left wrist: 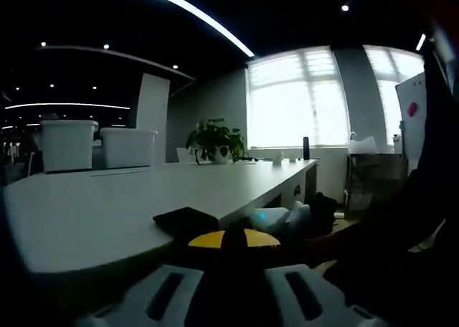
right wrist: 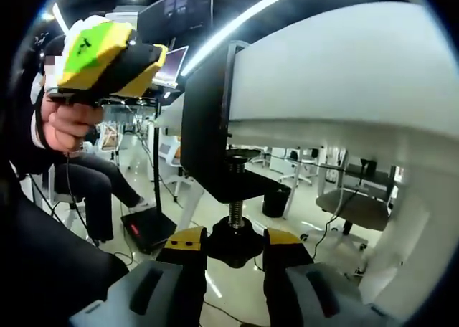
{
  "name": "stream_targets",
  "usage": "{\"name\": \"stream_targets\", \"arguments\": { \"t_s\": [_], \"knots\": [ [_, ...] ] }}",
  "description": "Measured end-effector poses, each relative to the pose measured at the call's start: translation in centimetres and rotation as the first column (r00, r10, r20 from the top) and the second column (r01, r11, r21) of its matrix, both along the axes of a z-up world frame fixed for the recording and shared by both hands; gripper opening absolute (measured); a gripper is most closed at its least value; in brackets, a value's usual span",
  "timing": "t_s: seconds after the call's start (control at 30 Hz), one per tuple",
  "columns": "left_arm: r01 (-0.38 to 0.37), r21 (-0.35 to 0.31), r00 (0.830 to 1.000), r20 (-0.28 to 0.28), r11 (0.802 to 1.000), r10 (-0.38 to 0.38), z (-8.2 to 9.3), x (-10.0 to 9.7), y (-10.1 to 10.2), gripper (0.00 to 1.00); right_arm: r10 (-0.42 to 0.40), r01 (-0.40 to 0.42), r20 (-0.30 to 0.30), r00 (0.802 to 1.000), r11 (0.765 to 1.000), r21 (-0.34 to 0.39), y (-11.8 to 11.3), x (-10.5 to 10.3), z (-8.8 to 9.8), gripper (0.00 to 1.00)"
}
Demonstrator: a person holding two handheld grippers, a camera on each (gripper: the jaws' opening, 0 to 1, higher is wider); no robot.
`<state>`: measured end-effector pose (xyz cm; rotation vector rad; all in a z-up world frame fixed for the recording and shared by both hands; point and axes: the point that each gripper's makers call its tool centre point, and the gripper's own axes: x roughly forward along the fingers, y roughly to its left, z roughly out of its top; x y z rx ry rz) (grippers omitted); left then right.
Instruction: Clamp the fixed fixture on the desktop, loosen the retaining clip, secure it to the edge of the desk, and tighten the retaining clip.
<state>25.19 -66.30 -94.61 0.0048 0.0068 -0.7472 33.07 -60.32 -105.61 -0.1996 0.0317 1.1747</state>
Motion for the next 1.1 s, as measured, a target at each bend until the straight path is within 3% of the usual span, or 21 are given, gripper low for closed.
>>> {"name": "stream_targets", "arguments": {
  "t_s": [0.07,0.2,0.3,0.5,0.57,0.7,0.77,0.8,0.93,1.1],
  "knots": [
    [-0.006,0.0,0.999,-0.04,1.0,0.006,-0.5,-0.4,-0.1,0.29,-0.005,0.005,-0.008,1.0,1.0,0.002,0.1,0.0,-0.1,0.27],
    [-0.01,0.033,0.998,-0.054,0.999,0.012,-1.2,-1.2,0.0,0.33,-0.009,0.009,-0.016,1.0,1.0,0.008,0.1,0.0,-0.2,0.27],
    [0.001,-0.049,0.994,-0.113,0.999,-0.006,-1.1,-1.8,-0.2,0.48,-0.006,0.006,-0.022,1.0,1.0,0.003,0.1,-0.2,-0.3,0.27],
    [0.008,0.045,0.998,-0.063,0.999,-0.005,-0.9,-2.6,0.0,0.58,-0.013,0.013,-0.03,0.999,1.0,0.0,0.0,-0.3,-0.3,0.27],
    [0.012,0.054,0.997,-0.072,0.998,-0.008,-1.0,-3.2,0.2,0.62,-0.018,0.018,-0.041,0.999,1.0,0.003,-0.2,-0.5,-0.1,0.29],
    [-0.01,0.035,0.997,-0.074,0.999,0.012,-0.6,-3.9,1.2,0.83,-0.018,0.02,-0.078,0.997,1.0,0.018,-0.9,-1.0,-0.1,0.4],
    [-0.069,0.024,0.992,-0.101,0.997,0.071,-0.9,-3.9,2.5,0.91,-0.022,0.021,-0.08,0.997,1.0,-0.012,-1.4,-1.4,-0.5,0.44],
    [-0.063,0.03,0.992,-0.104,0.998,0.065,-1.0,-4.0,2.7,0.94,-0.022,0.021,-0.082,0.996,1.0,-0.021,-1.6,-1.6,-0.6,0.46],
    [-0.086,0.063,0.987,-0.133,0.994,0.094,-1.8,-4.8,4.2,0.92,-0.012,0.006,-0.103,0.995,0.998,-0.056,-2.6,-3.3,-0.7,0.58],
    [-0.099,0.112,0.977,-0.178,0.989,0.118,-3.0,-6.4,6.1,0.93,-0.036,0.005,-0.217,0.976,0.989,-0.145,-5.0,-6.0,-2.0,0.97]
  ]
}}
